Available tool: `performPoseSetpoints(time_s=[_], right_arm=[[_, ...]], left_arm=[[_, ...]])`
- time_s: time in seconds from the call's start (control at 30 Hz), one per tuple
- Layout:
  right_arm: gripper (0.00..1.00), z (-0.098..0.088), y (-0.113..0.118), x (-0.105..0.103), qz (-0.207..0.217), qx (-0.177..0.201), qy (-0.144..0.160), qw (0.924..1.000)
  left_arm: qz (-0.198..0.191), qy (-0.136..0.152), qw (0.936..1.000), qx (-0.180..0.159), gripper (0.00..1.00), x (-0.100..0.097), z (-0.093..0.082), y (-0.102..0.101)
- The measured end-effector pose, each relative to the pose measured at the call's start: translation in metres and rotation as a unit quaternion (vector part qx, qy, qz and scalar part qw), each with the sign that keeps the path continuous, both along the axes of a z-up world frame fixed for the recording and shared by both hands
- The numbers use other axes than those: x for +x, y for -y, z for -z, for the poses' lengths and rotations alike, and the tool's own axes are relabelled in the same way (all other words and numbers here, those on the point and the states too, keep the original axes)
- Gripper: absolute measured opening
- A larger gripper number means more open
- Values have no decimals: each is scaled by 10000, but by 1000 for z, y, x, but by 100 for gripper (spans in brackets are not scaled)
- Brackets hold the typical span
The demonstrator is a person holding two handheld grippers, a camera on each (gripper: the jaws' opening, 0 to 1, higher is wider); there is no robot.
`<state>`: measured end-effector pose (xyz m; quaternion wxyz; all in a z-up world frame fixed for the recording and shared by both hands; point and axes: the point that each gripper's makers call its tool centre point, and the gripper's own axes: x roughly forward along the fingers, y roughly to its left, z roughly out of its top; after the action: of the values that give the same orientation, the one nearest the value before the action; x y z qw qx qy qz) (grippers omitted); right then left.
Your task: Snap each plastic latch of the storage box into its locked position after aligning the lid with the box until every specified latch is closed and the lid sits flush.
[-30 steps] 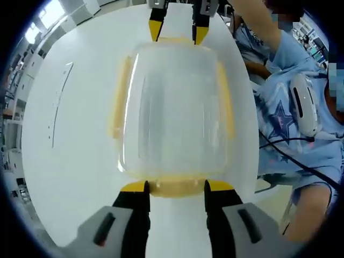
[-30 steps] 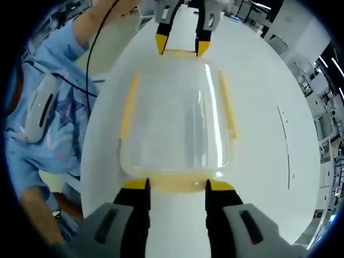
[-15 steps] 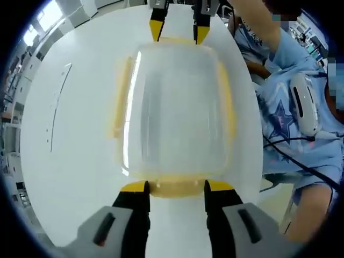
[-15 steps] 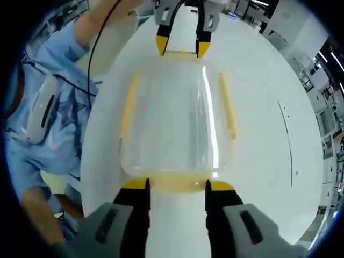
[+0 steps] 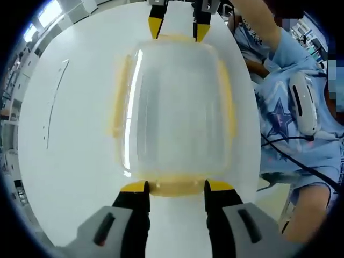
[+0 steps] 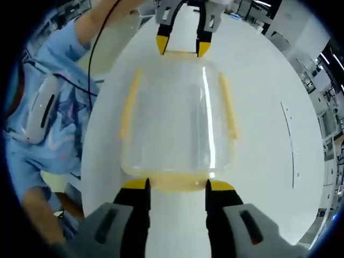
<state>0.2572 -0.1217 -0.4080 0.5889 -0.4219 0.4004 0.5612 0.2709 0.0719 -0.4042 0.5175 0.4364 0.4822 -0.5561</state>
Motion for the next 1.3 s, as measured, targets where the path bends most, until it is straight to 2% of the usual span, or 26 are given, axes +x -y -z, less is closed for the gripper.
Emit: performPoseSetpoints(time_s=[0.33,0.53,0.63,0.8,0.9,1.0,1.07,1.13,1.17,1.2,1.27,1.3], right_arm=[[40,1,-3,3,11,109,-29,9999],[40,3,-3,6,-101,180,152,9997],[41,4,-3,7,-124,284,218,9993],[41,3,-3,9,-154,417,254,9987],[41,5,-2,8,-236,379,327,9985],[41,6,0,9,-267,506,372,9977],[37,9,4,11,-239,519,431,9974],[31,14,13,17,-269,412,655,9966],[31,16,15,18,-278,406,654,9966],[30,17,18,19,-218,426,648,9968],[29,15,21,21,-108,625,617,9961],[29,13,21,23,-91,694,676,9953]], left_arm=[[-14,-30,10000,-88,41,2,4,-3],[27,-106,9999,-30,44,5,13,-5],[13,-165,9998,-106,44,4,13,-6],[8,-153,9996,-247,45,3,14,-4],[-58,-130,9997,-213,45,3,16,-5],[-130,-122,9995,-254,45,3,17,-8],[-190,-132,9993,-288,45,4,19,-13],[-260,-156,9989,-358,43,4,20,-17],[-324,-232,9985,-364,38,3,21,-21],[-345,-217,9986,-333,29,5,23,-29],[-416,86,9985,-357,27,17,23,-40],[-533,62,9978,-386,27,19,23,-45]])
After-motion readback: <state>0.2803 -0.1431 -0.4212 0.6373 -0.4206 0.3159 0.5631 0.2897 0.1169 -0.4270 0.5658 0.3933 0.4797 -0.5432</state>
